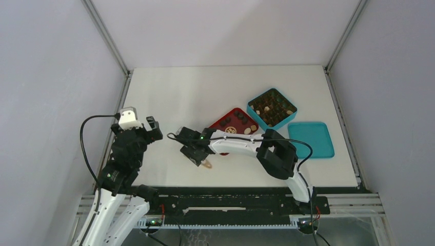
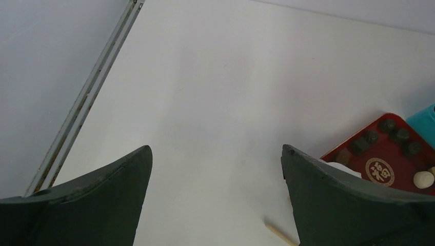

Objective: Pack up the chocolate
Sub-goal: Place the clamp at the center of the board, then move the plate to the center of the board, then move the packing box to the center of the board, then pick up the box lid from the center of the board.

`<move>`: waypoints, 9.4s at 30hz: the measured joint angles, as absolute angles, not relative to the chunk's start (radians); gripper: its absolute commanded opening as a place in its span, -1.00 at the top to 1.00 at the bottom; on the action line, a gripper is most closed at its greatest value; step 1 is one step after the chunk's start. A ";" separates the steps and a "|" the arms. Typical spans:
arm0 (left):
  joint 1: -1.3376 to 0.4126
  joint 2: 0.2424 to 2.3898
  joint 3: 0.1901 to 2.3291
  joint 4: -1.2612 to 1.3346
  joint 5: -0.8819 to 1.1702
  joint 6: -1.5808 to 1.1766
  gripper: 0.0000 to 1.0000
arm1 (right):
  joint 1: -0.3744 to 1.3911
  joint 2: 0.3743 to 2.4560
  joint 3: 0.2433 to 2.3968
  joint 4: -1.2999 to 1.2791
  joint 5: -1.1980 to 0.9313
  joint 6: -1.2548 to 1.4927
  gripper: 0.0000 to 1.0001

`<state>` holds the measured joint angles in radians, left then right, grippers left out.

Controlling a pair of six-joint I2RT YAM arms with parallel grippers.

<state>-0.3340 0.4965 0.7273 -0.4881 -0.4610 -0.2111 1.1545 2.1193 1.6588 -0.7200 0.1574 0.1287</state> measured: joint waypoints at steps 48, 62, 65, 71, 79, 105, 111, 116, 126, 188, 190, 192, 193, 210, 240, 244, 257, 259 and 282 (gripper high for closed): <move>-0.324 0.503 0.727 -0.481 -0.431 -0.211 -1.00 | 0.901 2.130 1.555 -0.556 0.678 0.109 -0.46; -0.324 0.503 0.727 -0.481 -0.430 -0.211 -1.00 | 0.825 1.948 1.478 -0.526 0.569 0.036 -0.46; -0.324 0.503 0.727 -0.481 -0.425 -0.211 -1.00 | 0.762 1.834 1.405 -0.548 0.538 0.052 -0.46; -0.324 0.503 0.727 -0.480 -0.416 -0.211 -1.00 | 0.616 1.751 1.326 -0.551 0.463 0.073 -0.45; -0.324 0.503 0.727 -0.480 -0.415 -0.211 -1.00 | 0.531 1.800 1.303 -0.551 0.330 0.078 -0.40; -0.324 0.504 0.727 -0.480 -0.404 -0.211 -1.00 | 0.809 1.813 1.303 -0.587 0.186 0.116 -0.34; -0.324 0.503 0.727 -0.480 -0.404 -0.211 -1.00 | 0.887 1.791 1.303 -0.627 0.146 0.134 -0.35; -0.324 0.501 0.727 -0.479 -0.394 -0.211 -1.00 | 0.867 1.689 1.303 -0.672 0.157 0.138 -0.35; -0.324 0.468 0.727 -0.430 -0.345 -0.292 -1.00 | 0.564 1.437 1.183 -0.693 0.249 0.185 -0.35; -0.324 0.382 0.660 -0.299 -0.064 -0.248 -1.00 | 0.068 1.585 0.873 -0.525 0.108 0.383 1.00; -0.324 0.406 0.661 -0.300 -0.064 -0.268 -1.00 | 0.073 1.582 0.873 -0.525 0.111 0.380 1.00; -0.324 0.433 0.661 -0.302 -0.064 -0.291 -1.00 | 0.080 1.571 0.873 -0.527 0.110 0.379 1.00; -0.324 0.447 0.661 -0.302 -0.063 -0.309 -1.00 | 0.084 1.561 0.873 -0.529 0.110 0.379 1.00; -0.324 0.641 0.654 -0.146 0.078 -0.585 -0.92 | 0.481 1.364 1.023 -0.559 0.195 0.264 1.00; -0.542 1.037 0.655 0.270 0.163 -0.821 -0.64 | 1.006 1.358 1.118 -0.327 0.262 -0.138 1.00; -0.548 1.058 0.654 0.315 0.161 -0.844 -0.50 | 1.029 1.370 1.119 -0.318 0.265 -0.154 1.00; -0.607 1.133 0.654 0.384 0.143 -0.897 0.43 | 1.048 1.377 1.119 -0.300 0.285 -0.159 1.00; -0.607 1.134 0.654 0.381 0.134 -0.887 0.67 | 1.049 1.377 1.119 -0.295 0.291 -0.158 0.97; -0.798 1.057 0.825 0.176 -0.213 -0.247 1.00 | 0.858 1.082 1.122 -0.314 0.236 0.164 -0.73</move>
